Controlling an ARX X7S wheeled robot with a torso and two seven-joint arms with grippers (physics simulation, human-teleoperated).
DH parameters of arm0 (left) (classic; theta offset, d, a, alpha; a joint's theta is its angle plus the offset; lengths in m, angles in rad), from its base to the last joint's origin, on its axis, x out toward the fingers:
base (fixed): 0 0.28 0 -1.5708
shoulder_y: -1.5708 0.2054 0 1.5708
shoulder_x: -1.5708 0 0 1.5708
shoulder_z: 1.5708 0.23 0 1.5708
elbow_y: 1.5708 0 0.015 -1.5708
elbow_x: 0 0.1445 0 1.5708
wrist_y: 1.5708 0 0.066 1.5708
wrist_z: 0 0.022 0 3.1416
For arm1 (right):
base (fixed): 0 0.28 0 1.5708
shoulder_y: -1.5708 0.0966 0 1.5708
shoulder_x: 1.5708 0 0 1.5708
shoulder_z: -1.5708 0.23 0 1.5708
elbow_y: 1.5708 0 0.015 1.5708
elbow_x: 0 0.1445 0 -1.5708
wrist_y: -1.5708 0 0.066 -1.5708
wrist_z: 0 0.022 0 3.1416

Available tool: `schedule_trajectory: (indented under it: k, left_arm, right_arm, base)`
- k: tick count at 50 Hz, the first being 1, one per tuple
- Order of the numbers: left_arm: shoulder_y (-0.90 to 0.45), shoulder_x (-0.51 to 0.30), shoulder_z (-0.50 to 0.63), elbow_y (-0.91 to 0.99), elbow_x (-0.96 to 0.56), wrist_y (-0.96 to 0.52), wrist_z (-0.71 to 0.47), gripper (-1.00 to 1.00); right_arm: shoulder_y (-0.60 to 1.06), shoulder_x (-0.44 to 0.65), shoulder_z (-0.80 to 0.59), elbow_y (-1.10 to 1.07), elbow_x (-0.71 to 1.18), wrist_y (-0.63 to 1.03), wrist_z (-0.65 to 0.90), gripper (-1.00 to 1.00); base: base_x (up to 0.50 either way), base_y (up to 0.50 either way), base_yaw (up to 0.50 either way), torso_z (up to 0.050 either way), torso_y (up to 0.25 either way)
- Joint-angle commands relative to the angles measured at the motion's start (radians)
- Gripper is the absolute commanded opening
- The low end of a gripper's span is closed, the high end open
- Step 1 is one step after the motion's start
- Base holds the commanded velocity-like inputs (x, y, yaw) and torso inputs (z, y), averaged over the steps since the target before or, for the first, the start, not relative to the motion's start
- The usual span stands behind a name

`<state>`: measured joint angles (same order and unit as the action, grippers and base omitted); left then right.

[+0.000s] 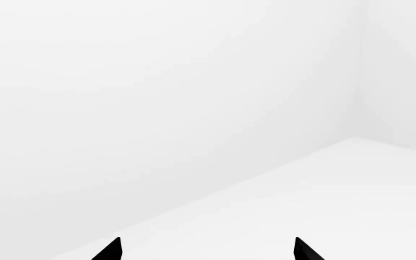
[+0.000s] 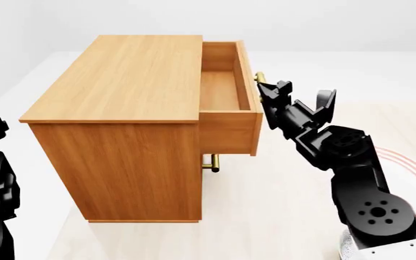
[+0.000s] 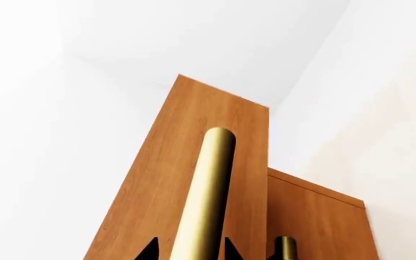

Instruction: Open the top drawer of the cabinet and put the bowl in it.

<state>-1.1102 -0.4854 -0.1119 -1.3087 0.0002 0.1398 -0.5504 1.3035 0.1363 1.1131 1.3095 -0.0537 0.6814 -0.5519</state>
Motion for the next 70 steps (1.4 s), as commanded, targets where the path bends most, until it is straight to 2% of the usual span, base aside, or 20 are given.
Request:
schedule_trajectory:
  k: [1, 44, 45, 70]
  left_arm:
    - [0.0, 0.0, 0.001, 0.0, 0.0, 0.0, 0.0, 1.0]
    - [-0.003, -0.001, 0.002, 0.0, 0.0, -0.004, 0.001, 1.0]
    - [-0.003, -0.001, 0.002, 0.0, 0.0, -0.004, 0.001, 1.0]
    - [-0.001, -0.001, -0.001, 0.0, -0.001, -0.001, 0.002, 1.0]
  right_arm:
    - [0.041, 0.04, 0.111, -0.002, 0.068, -0.044, 0.033, -1.0]
    - [0.04, 0.036, 0.112, -0.002, 0.061, -0.046, 0.026, -1.0]
    - [0.04, 0.036, 0.108, -0.002, 0.059, -0.043, 0.022, 1.0]
    - [0.033, 0.026, 0.066, -0.002, 0.044, -0.043, 0.007, 1.0]
  base:
    - [0.02, 0.0, 0.0, 0.0, 0.0]
    - [0.01, 0.0, 0.0, 0.0, 0.0]
    - [0.01, 0.0, 0.0, 0.0, 0.0]
    - [0.0, 0.0, 0.0, 0.0, 0.0]
